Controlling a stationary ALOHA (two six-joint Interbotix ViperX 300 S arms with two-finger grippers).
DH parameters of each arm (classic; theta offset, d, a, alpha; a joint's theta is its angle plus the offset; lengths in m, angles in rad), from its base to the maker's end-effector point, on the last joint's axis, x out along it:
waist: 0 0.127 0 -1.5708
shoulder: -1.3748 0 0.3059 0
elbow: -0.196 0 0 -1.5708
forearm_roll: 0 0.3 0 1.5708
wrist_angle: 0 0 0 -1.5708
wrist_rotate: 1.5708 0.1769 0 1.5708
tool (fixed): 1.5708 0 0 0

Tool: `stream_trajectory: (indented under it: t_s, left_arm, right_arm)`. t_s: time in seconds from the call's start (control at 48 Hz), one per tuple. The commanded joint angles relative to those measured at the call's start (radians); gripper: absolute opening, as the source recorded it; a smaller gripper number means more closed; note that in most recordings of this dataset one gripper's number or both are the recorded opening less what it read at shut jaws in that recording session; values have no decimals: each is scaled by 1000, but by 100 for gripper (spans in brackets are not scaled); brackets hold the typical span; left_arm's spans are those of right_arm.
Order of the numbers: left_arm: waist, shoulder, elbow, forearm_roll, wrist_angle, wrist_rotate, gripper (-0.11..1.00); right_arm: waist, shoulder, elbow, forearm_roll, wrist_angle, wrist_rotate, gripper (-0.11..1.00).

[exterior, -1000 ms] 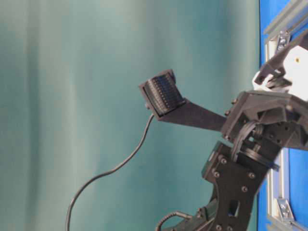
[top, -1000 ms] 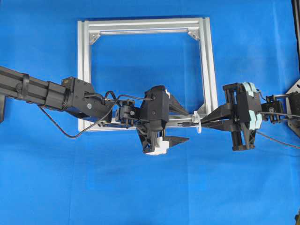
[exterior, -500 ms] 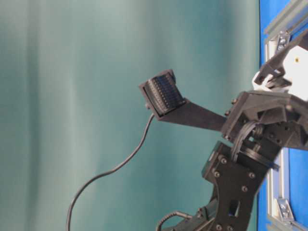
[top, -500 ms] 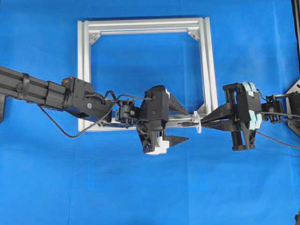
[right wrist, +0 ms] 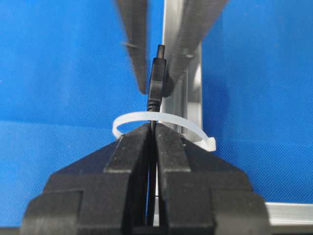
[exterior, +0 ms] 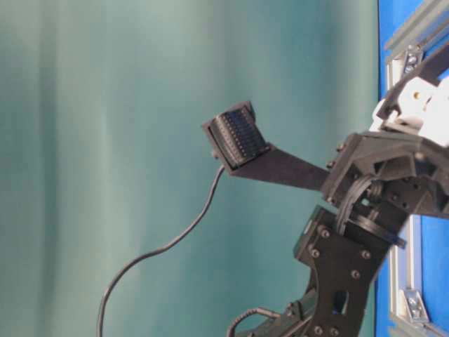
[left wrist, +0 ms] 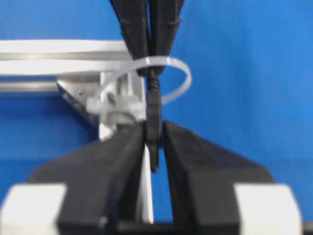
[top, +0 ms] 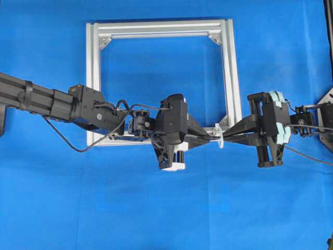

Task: Insert the wire through the string loop located on the right side.
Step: 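Close the left gripper on the USB plug beyond the loop, then open the right gripper and pull the cable left with the left gripper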

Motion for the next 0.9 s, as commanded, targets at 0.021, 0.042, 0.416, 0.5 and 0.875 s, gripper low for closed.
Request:
stream_trajectory:
  t_s: [0.021, 0.042, 0.416, 0.5, 0.875]
  left_arm:
    - [8, -18, -21, 2, -9, 3, 7]
    - [8, -18, -20, 2, -9, 3, 8]
    - [8, -20, -12, 2, -9, 9, 8]
    - [8, -21, -12, 2, -9, 9, 8]
    - [8, -23, -8, 2, -9, 9, 8]
  right_arm:
    - [0, -6, -17, -2, -6, -2, -4]
    - [0, -6, -17, -2, -6, -2, -4]
    - [-9, -6, -15, -2, 21, -31, 0]
    - [-18, -6, -17, 2, 23, -38, 10]
    - [-38, -11, -14, 2, 75, -44, 94]
